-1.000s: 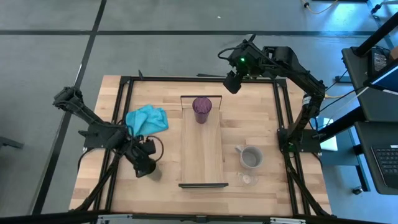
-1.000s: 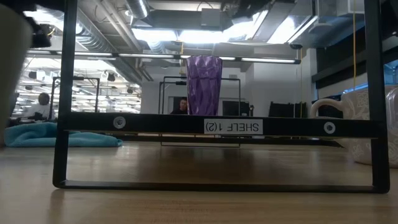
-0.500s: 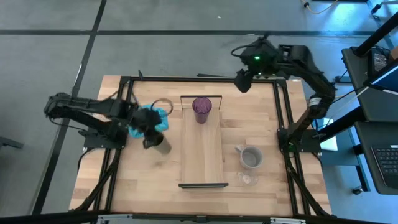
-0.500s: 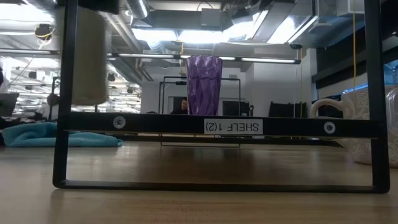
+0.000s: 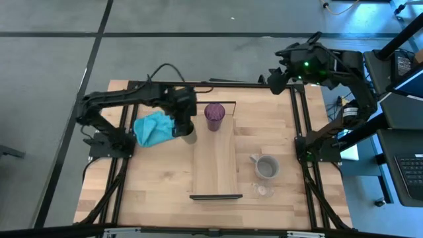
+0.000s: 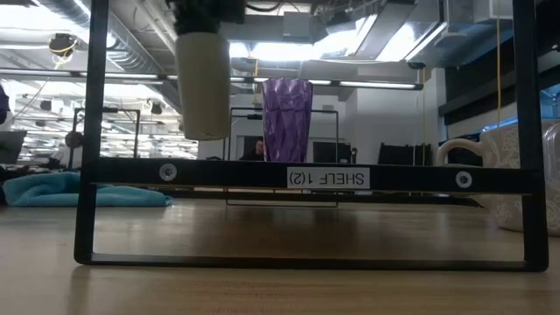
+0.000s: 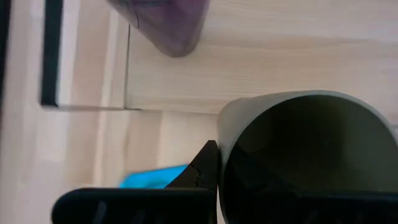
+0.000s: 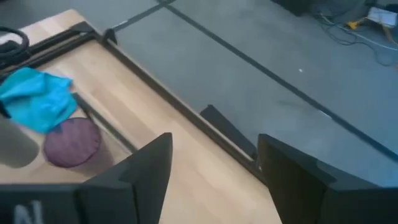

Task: Stack small to large cups/mugs on shelf
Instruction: Put the gray cup on the shelf

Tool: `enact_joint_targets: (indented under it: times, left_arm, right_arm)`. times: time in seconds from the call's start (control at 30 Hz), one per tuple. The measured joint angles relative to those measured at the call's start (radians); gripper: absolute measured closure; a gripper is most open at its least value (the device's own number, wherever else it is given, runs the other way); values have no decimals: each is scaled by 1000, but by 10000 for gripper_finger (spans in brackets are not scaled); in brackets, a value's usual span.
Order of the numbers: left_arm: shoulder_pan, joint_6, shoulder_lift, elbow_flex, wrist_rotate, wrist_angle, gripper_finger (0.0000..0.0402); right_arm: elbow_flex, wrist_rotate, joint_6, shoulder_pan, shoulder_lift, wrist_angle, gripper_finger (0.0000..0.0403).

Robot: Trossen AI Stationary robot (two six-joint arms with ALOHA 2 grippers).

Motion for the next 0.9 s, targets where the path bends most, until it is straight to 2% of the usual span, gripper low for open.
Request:
enact_joint_targets:
  times: [0.13, 0.27, 0.4, 0.67, 0.9]
  left_arm:
    - [28, 65, 58, 81, 3, -49, 401]
    - [42, 54, 74, 130, 42, -27, 401]
    - [20, -54, 89, 137, 48, 65, 401]
    - [-72, -231, 145, 135, -34, 89, 401]
    - [-122, -304, 171, 135, -92, 83, 401]
  right_arm:
    - [-22, 17, 1, 0, 1, 0, 166]
    - [-54, 14, 27, 0, 1, 0, 166]
    - [-67, 6, 34, 0, 1, -1, 166]
    - [-67, 4, 26, 0, 1, 0, 166]
    - [-67, 6, 97, 0, 1, 28, 166]
